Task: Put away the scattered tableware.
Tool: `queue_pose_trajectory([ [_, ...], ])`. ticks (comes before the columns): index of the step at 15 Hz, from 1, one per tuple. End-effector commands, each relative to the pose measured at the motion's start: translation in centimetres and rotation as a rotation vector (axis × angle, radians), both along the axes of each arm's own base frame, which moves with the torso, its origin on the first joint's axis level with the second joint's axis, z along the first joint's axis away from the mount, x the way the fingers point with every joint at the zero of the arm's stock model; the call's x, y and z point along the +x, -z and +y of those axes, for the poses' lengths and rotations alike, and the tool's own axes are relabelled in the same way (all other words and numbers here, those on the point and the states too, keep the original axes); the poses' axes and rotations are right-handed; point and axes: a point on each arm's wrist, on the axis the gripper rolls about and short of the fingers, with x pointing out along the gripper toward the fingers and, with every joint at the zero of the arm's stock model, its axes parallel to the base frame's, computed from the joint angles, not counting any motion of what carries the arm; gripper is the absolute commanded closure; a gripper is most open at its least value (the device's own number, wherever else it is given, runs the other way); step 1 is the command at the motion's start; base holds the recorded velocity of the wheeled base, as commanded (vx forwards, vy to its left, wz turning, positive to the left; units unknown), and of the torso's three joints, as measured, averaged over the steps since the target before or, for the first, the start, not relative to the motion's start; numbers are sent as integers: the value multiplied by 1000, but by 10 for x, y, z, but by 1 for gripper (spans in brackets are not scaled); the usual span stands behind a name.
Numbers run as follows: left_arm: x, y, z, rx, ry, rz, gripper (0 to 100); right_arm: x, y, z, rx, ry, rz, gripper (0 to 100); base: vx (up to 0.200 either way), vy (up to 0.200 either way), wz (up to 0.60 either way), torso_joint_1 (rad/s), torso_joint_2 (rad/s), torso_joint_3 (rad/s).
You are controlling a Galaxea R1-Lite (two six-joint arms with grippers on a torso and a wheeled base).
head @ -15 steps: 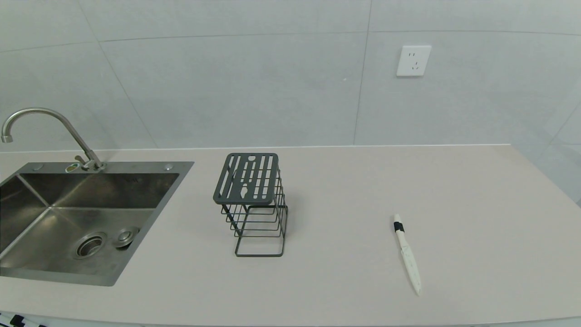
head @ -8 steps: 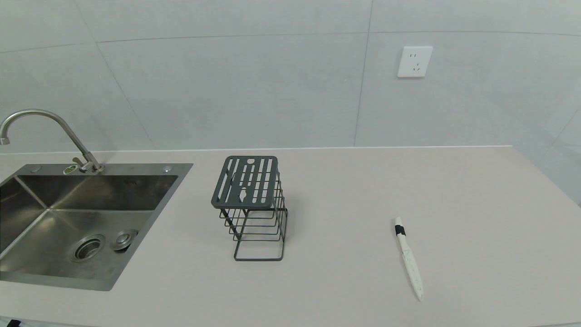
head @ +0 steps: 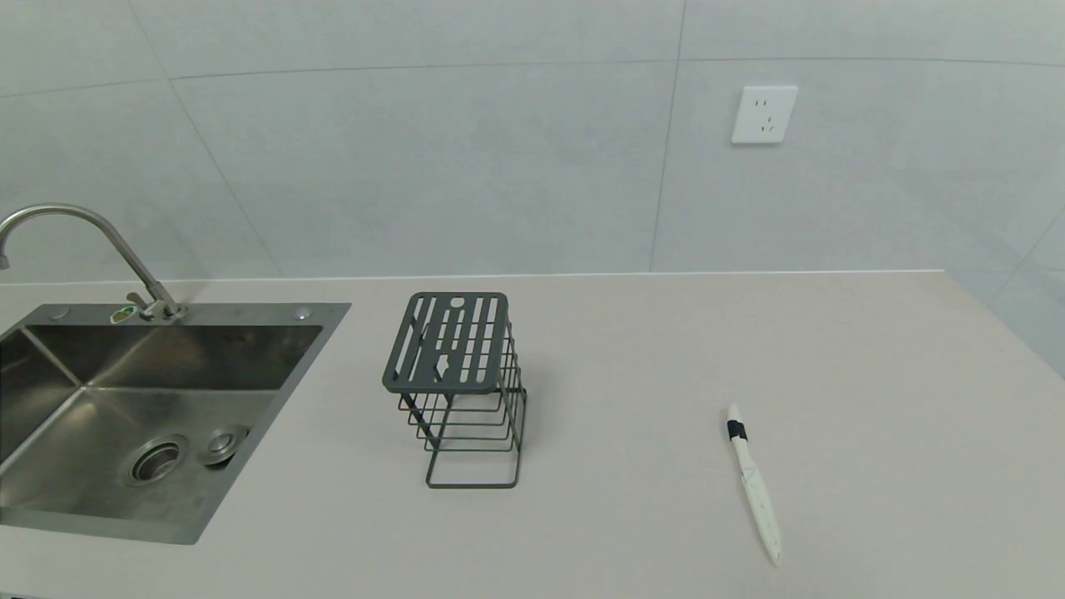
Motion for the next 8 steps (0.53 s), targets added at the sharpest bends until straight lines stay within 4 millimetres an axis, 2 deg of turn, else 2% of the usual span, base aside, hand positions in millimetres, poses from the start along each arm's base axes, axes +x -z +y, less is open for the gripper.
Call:
queue_pose_trajectory([
  [1, 0, 0, 0, -1, -2, 0, 0, 0, 0, 0, -1, 0, 1, 0, 0, 0, 0, 51, 2, 36],
  [6, 0, 0, 0, 4, -8, 2, 0, -1, -13, 0, -2, -6, -125, 0, 0, 0, 0, 0, 0, 0],
  [8, 0, 0, 0, 13, -8, 2, 0, -1, -14, 2, -7, -112, -126, 0, 0, 0, 0, 0, 0, 0],
])
